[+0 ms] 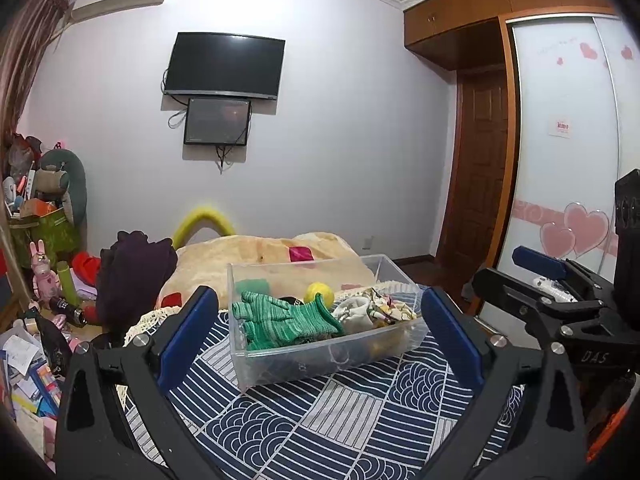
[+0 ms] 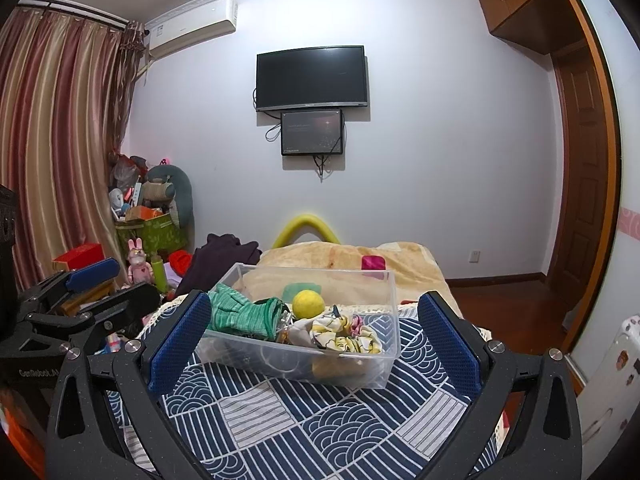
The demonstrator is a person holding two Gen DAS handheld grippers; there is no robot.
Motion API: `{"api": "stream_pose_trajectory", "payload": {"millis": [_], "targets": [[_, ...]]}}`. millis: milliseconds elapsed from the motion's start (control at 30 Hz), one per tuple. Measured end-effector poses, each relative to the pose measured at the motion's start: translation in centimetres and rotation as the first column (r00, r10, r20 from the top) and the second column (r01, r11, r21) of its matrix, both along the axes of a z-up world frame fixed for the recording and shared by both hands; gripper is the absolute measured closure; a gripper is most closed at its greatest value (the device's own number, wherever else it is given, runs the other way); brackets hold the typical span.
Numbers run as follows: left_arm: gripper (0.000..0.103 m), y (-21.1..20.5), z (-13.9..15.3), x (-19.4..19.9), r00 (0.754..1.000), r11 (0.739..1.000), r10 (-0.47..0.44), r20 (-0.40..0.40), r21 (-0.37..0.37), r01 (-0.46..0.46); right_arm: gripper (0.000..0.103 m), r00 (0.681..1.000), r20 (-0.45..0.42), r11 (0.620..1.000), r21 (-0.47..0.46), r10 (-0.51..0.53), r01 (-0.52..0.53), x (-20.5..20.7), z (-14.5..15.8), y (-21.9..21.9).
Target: Organize soft objects
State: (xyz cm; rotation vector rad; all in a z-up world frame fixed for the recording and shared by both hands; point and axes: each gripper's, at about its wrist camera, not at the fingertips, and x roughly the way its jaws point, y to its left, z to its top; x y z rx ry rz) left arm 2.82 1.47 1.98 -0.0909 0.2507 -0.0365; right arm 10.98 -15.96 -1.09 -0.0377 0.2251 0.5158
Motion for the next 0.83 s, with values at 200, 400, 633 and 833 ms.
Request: {"api": "stream_pose_trajectory", "payload": {"millis": [200, 400, 633, 833], "targets": [[0.000, 0.40, 0.12, -0.08, 1.000, 1.000, 0.011, 0.016, -0.020, -0.010, 0.000, 1.000, -0.008, 1.000, 0.006, -0.003, 0.003, 0.06, -0.05, -0.03], [0.000, 0.81, 0.02, 0.25, 0.999, 0.999, 0.035, 0.008, -0.039, -0.035, 0.000, 1.000, -0.009, 1.000, 0.003, 0.000, 0.000, 0.07, -0.10, 0.04], [0.000, 0.74, -0.26, 0.54, 1.000, 0.999, 0.020, -0.011, -0.035, -0.021, 0.000, 1.000, -0.013, 1.000, 0.001, 0.003, -0.003, 0.15, -0.14, 0.14], [0.000, 0.34, -0.23, 0.37, 1.000, 1.000, 0.006, -0.009, -0.014, -0.006, 0.000, 1.000, -0.020, 1.000, 0.003, 0.007, -0.007, 0.16, -0.32, 0.34]]}}
